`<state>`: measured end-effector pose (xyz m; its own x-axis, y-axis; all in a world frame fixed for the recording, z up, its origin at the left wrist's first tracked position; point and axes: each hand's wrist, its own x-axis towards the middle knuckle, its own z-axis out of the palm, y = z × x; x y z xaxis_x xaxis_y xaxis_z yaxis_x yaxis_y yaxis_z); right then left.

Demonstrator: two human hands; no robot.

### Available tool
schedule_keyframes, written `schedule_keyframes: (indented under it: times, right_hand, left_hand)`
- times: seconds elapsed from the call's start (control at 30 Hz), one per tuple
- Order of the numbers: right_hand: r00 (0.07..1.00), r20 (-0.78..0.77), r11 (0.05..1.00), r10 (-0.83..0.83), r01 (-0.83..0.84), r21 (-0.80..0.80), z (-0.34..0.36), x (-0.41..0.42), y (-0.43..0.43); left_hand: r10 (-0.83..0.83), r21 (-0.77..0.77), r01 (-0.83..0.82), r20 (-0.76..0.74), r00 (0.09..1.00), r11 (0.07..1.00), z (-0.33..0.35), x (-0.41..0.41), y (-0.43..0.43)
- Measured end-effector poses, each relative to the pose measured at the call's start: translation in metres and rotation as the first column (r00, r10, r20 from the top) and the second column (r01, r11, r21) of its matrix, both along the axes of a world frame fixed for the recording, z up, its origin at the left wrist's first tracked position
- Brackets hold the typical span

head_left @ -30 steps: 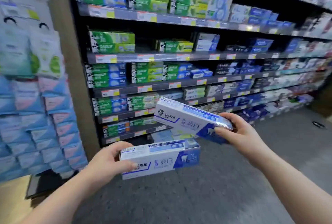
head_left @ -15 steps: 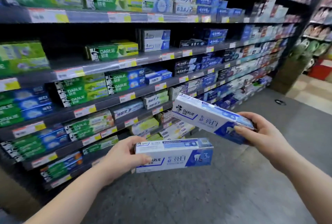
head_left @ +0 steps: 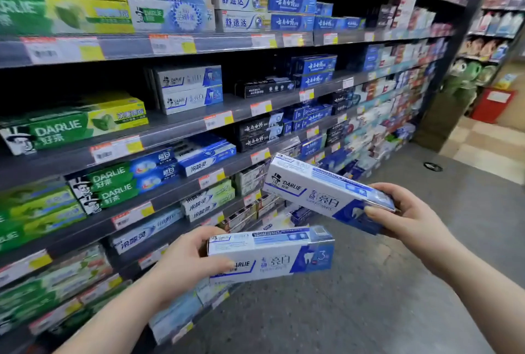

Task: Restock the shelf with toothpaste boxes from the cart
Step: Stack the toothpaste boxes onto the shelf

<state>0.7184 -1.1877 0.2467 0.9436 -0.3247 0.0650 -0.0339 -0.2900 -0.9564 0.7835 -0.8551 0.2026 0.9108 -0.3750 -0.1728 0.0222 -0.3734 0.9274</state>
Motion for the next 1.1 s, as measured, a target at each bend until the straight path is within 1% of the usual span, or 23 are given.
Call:
schedule_keyframes:
  times: [0.23, 0.33, 0.43, 0.6, 0.7, 0.9, 1.03, 1.1]
  right_hand:
    - [0.979, -0.005, 0.979, 0.202, -0.202, -0.026, 0.013, 0.116, -0.089]
    - [0.951, -0.018, 0.947, 0.308, -0.308, -0.094, 0.031, 0.166, -0.113]
    - [0.905, 0.011, 0.898, 0.426, -0.421, -0.131, 0.045, 0.218, -0.116]
    - [0.831, 0.039, 0.826, 0.554, -0.544, -0.144, 0.051, 0.301, -0.088]
    - [0.775, 0.058, 0.773, 0.629, -0.617, -0.148, 0.054, 0.345, -0.057]
    - [0.684, 0.083, 0.689, 0.725, -0.717, -0.107, 0.057, 0.421, 0.011]
    - [0.651, 0.107, 0.659, 0.752, -0.746, -0.095, 0.056, 0.463, 0.048]
    - [0.631, 0.108, 0.639, 0.769, -0.763, -0.093, 0.056, 0.478, 0.063]
  left_hand:
    - [0.195, -0.024, -0.196, -0.013, 0.981, 0.980, 0.003, 0.057, -0.089]
    - [0.287, -0.030, -0.287, -0.011, 0.958, 0.957, 0.010, 0.075, -0.117]
    - [0.397, -0.057, -0.396, 0.002, 0.918, 0.917, 0.013, 0.087, -0.125]
    - [0.492, -0.100, -0.486, 0.042, 0.870, 0.868, 0.020, 0.105, -0.113]
    - [0.556, -0.127, -0.546, 0.060, 0.829, 0.828, 0.020, 0.122, -0.100]
    - [0.662, -0.193, -0.639, 0.088, 0.745, 0.745, 0.017, 0.165, -0.064]
    - [0.671, -0.199, -0.644, 0.127, 0.730, 0.738, 0.025, 0.193, -0.045]
    - [0.676, -0.189, -0.652, 0.117, 0.727, 0.734, 0.026, 0.204, -0.036]
